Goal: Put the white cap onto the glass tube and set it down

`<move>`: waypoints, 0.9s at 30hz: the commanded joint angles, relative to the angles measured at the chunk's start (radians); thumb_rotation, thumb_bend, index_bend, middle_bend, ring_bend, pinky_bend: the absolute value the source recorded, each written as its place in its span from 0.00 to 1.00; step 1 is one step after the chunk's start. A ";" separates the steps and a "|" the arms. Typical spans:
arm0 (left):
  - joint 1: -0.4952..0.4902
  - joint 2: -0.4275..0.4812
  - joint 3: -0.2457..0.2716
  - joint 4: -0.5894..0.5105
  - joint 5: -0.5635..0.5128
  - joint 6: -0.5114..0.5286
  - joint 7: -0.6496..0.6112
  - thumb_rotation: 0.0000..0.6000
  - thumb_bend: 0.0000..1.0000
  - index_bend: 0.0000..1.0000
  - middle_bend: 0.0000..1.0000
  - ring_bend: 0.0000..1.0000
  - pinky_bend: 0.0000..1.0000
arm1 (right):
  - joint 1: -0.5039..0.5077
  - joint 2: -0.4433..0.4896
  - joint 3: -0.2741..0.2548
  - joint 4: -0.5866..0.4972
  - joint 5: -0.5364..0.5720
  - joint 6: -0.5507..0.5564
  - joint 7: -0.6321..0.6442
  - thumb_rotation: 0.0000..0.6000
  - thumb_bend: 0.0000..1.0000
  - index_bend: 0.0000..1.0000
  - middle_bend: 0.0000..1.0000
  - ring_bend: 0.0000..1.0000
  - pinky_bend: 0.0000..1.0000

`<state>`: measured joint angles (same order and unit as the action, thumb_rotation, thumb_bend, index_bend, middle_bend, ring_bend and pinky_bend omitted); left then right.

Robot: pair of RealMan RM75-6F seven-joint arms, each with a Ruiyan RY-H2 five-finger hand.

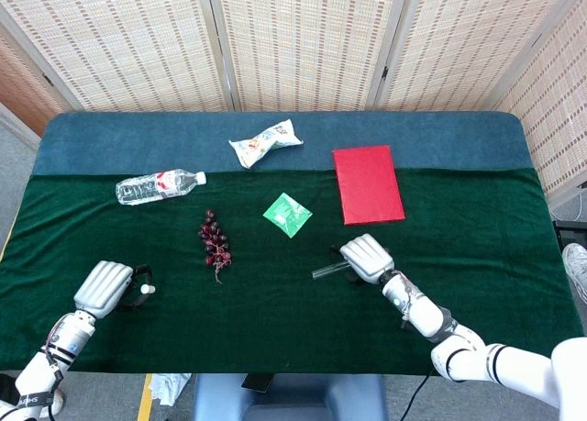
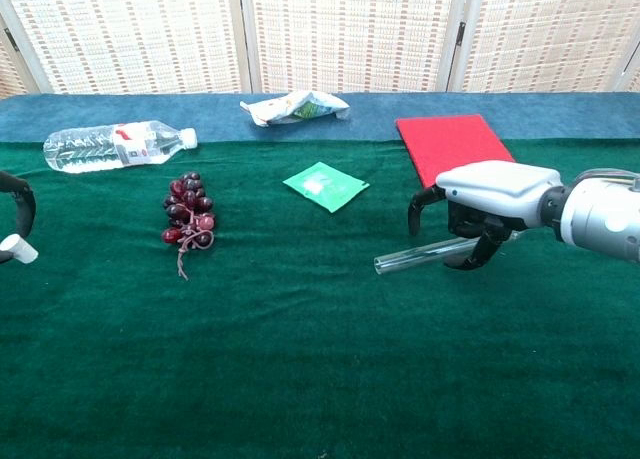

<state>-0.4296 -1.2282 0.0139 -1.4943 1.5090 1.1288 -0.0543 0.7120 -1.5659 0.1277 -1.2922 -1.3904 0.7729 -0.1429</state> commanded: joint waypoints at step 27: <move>0.011 -0.012 0.005 0.032 0.004 0.005 -0.029 1.00 0.43 0.64 1.00 0.94 0.93 | 0.028 -0.014 -0.017 0.058 0.099 -0.006 -0.073 1.00 0.35 0.46 1.00 1.00 1.00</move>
<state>-0.4183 -1.2400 0.0190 -1.4624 1.5126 1.1341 -0.0831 0.7389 -1.5796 0.1118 -1.2363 -1.2935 0.7684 -0.2146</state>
